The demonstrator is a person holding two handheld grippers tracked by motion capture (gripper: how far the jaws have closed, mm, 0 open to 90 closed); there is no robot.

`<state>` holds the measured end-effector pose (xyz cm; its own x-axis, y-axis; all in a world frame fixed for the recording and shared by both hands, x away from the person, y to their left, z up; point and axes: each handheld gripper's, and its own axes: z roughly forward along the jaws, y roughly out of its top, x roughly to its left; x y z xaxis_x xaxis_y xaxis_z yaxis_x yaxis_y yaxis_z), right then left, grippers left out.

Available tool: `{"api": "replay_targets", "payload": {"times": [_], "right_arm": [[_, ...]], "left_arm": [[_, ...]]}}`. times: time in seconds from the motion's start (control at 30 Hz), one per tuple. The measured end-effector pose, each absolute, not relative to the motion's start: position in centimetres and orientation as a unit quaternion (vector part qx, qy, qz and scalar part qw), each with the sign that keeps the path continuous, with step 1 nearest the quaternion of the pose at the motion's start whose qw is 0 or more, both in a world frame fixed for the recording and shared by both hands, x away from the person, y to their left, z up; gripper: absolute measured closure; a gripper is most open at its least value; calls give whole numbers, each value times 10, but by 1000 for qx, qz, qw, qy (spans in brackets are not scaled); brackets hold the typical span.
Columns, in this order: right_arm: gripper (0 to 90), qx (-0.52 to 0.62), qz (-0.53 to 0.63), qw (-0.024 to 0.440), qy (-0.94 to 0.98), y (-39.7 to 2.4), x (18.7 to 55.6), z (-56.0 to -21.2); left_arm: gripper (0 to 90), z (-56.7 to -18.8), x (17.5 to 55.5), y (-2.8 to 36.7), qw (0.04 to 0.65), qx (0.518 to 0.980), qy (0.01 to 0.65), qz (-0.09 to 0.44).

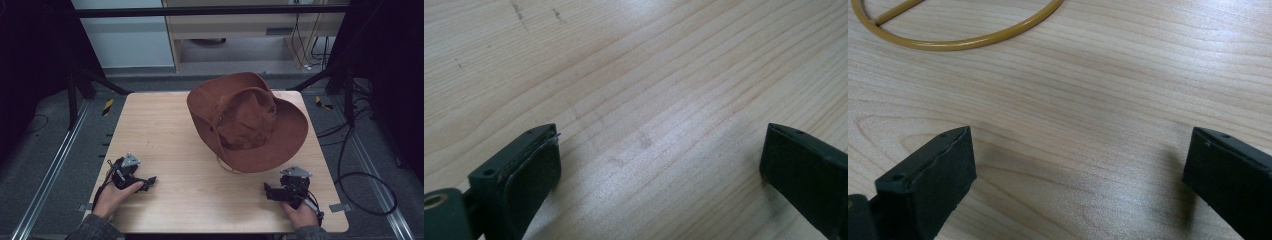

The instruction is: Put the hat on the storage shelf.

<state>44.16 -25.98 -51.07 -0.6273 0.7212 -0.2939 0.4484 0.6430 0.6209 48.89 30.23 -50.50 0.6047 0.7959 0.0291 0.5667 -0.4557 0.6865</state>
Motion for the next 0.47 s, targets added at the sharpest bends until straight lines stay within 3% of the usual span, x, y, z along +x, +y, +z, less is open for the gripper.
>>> {"api": "replay_targets", "payload": {"times": [0.47], "right_arm": [[5, 338, 254, 269, 866, -260, 442, -511]], "left_arm": [[3, -508, 488, 305, 342, 828, 406, 180]]}}
